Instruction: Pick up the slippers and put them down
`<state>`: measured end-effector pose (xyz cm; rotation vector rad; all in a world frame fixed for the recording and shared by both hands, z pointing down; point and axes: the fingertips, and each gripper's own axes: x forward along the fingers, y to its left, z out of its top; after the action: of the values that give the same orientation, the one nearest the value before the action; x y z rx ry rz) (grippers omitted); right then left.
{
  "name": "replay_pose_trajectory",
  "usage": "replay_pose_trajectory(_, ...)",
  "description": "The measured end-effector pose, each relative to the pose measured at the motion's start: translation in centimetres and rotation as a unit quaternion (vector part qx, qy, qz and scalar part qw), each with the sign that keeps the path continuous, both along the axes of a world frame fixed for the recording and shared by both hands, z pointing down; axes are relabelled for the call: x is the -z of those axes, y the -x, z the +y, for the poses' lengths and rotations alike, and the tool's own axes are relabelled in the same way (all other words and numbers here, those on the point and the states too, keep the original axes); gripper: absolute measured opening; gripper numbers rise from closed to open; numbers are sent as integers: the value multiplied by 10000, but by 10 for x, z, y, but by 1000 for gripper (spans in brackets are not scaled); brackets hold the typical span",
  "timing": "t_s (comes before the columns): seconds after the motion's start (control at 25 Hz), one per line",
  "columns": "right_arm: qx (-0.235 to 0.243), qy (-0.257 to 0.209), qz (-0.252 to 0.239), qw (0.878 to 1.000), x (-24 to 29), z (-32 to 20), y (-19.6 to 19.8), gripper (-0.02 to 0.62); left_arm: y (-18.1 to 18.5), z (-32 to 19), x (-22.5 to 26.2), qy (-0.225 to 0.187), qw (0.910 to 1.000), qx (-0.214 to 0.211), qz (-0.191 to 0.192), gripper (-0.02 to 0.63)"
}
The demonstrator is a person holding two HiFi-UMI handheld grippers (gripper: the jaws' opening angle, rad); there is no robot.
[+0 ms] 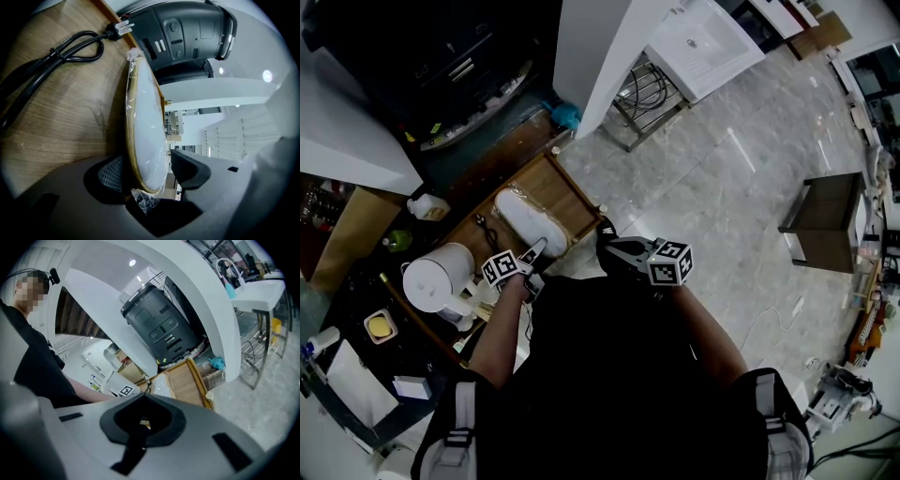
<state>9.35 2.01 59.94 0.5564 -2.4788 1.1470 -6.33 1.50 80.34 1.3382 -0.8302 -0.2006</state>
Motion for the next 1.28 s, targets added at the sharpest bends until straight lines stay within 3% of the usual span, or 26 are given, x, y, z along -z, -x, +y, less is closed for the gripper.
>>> replay_pose_trajectory(0.16,-20,8,17,10000,-1,-2,1,6,1,0,-2,67,10000,23,50,283)
replay_pose_trajectory(0.44,21,25,129,9999,-6,-1,4,6,9,0,-13,301,9993,231,14,187)
replay_pose_trajectory(0.64,65,32,181,9998,-8,1,4,6,8,-3,-12,131,9997,179,-57,133)
replay_pose_trajectory(0.8,65,40,173,9998,-7,-1,4,6,3,-7,-1,-85,9996,230,141,104)
replay_pose_trajectory(1.28,192,36,102,9998,-5,0,7,6,-10,-18,28,-534,9965,299,567,92)
